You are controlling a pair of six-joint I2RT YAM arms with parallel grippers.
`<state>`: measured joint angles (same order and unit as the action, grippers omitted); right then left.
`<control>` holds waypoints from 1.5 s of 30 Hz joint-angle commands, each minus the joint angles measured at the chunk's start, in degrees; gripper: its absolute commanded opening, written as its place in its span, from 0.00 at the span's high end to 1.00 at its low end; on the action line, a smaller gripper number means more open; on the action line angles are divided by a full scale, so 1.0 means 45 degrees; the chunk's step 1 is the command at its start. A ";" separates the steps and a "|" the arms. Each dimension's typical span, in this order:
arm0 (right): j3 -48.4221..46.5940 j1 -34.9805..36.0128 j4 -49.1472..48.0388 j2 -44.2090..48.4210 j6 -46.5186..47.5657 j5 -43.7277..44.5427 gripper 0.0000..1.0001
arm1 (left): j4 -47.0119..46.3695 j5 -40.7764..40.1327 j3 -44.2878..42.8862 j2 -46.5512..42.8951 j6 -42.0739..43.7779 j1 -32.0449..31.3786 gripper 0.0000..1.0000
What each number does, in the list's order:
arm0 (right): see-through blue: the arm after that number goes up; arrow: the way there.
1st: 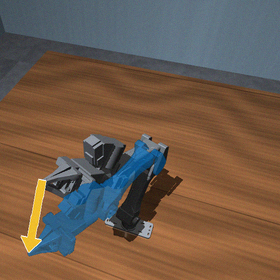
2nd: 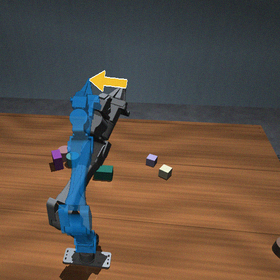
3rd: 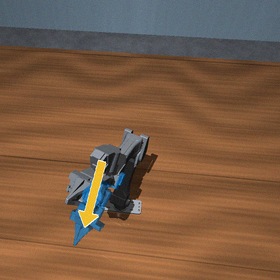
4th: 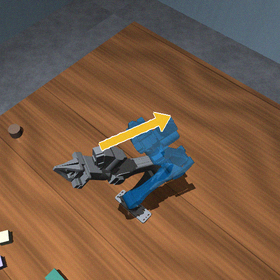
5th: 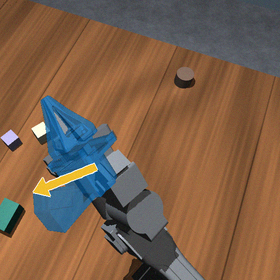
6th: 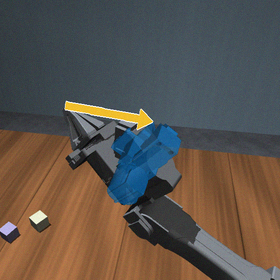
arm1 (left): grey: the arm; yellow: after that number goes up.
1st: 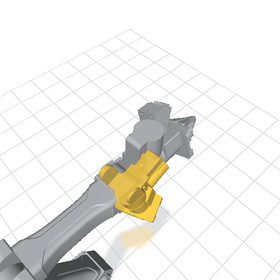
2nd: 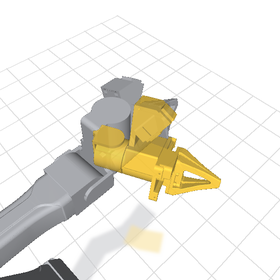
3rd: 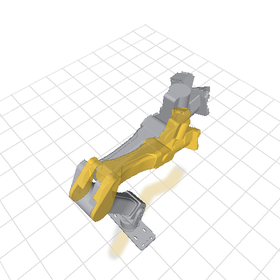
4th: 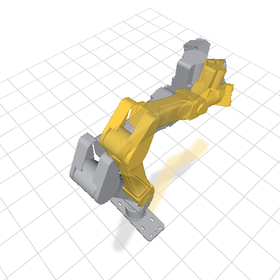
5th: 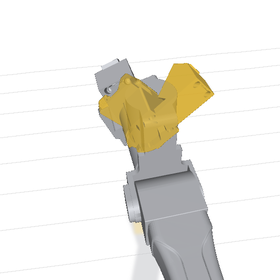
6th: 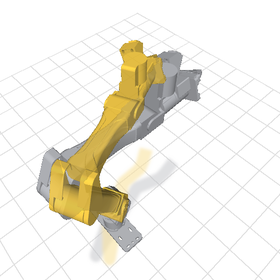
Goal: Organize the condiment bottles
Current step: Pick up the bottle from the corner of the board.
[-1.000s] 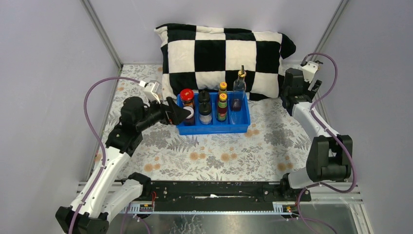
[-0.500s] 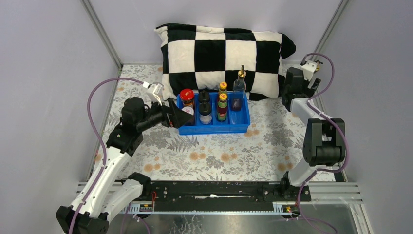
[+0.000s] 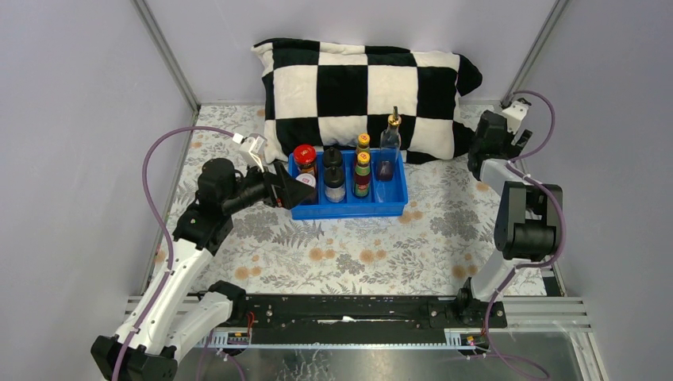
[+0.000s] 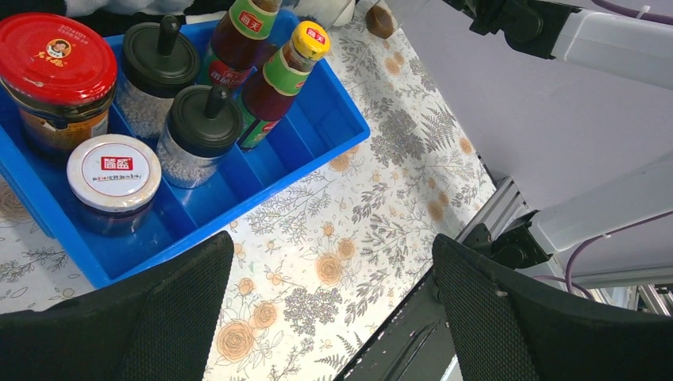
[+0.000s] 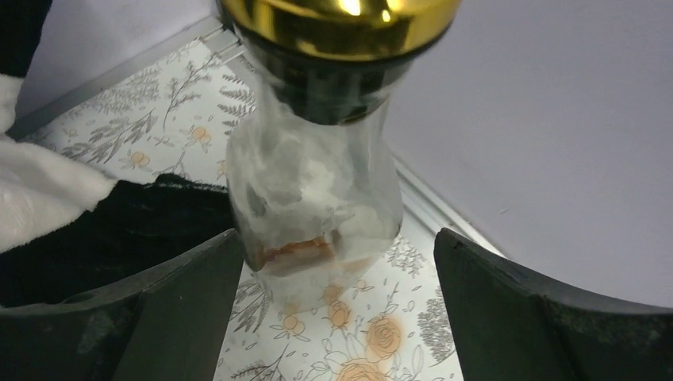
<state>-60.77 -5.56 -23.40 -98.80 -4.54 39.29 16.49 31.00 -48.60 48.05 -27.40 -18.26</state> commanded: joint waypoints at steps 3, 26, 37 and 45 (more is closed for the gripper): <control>-0.0472 -0.0059 -0.0733 -0.0995 -0.0397 -0.0803 0.10 | -0.0119 -0.0417 0.0000 -0.0244 0.0159 0.0054 0.01; -0.0274 0.0718 0.0086 -0.0699 -0.0835 -0.0063 0.55 | -0.0066 -0.0718 0.0086 -0.0316 0.0209 0.0054 0.01; 0.1149 0.2257 0.1199 0.1390 -0.1812 0.0401 0.62 | 0.0051 -0.0963 0.0105 -0.0488 0.0283 0.0054 0.01; 0.2755 0.3290 0.1959 0.3264 -0.2415 0.0322 0.64 | 0.0150 -0.1328 0.0066 -0.0475 0.0334 0.0054 0.01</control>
<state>-50.24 7.42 -13.28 -90.74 -12.93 38.02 16.86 26.68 -48.60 46.52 -27.31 -18.26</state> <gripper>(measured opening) 0.633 0.987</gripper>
